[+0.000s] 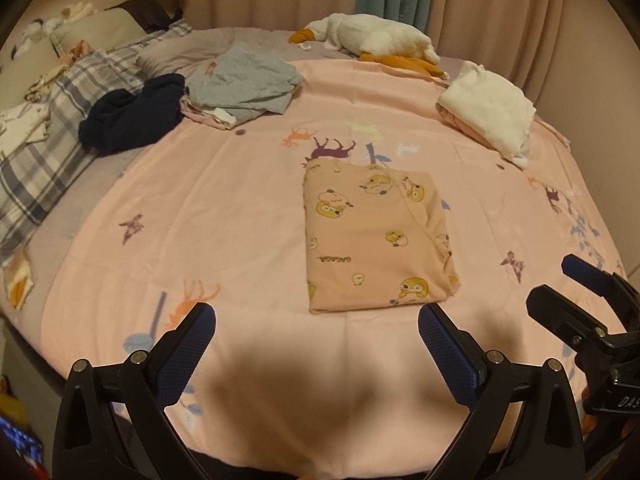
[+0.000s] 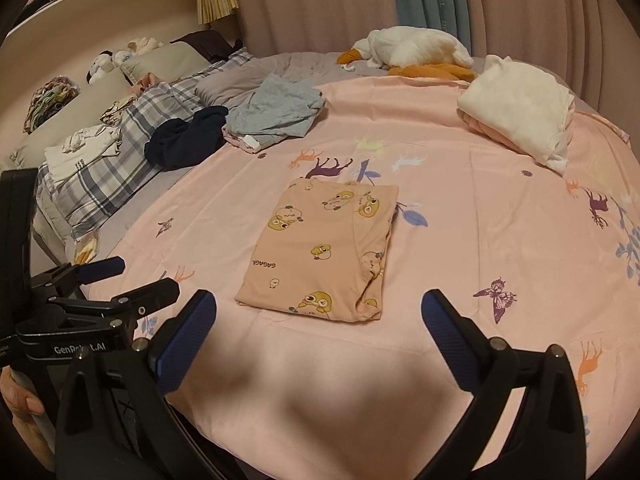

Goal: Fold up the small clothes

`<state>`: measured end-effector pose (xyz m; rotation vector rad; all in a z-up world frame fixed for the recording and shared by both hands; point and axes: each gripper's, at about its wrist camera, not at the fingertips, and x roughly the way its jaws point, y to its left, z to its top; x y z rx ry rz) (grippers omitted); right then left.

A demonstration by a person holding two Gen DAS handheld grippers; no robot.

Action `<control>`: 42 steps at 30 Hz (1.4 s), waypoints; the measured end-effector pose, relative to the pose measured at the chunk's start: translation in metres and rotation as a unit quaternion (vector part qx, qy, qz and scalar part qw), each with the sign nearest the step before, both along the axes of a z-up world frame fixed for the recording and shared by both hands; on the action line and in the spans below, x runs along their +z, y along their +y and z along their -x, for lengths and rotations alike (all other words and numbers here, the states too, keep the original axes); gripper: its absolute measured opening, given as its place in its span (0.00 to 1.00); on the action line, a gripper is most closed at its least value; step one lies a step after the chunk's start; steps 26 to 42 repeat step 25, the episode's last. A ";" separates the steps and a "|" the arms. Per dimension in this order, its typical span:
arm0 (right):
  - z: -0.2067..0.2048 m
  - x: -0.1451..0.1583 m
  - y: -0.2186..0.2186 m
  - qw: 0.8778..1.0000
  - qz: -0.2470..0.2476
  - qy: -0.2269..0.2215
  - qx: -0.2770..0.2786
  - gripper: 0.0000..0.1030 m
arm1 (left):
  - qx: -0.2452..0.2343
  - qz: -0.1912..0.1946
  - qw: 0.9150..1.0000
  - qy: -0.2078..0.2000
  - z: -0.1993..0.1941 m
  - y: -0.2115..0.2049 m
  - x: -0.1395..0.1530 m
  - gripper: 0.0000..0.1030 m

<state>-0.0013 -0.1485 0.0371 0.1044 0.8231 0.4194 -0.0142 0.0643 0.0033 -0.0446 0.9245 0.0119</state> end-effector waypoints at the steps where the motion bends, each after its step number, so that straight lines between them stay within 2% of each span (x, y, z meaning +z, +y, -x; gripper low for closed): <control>1: -0.001 -0.002 0.001 1.000 0.002 0.002 -0.001 1.00 | 0.001 0.000 1.000 0.001 0.001 0.000 0.000 0.98; 6: 0.000 -0.009 0.007 1.000 0.009 0.014 0.001 1.00 | 0.004 -0.008 1.000 0.009 0.002 0.000 -0.003 0.98; 13: 0.003 -0.005 0.011 1.000 0.013 0.008 0.004 1.00 | 0.006 -0.011 1.000 0.012 0.003 0.001 -0.004 0.98; 42: 0.004 -0.006 0.011 1.000 0.010 0.012 0.001 1.00 | 0.007 0.000 1.000 0.015 0.002 0.002 -0.004 0.98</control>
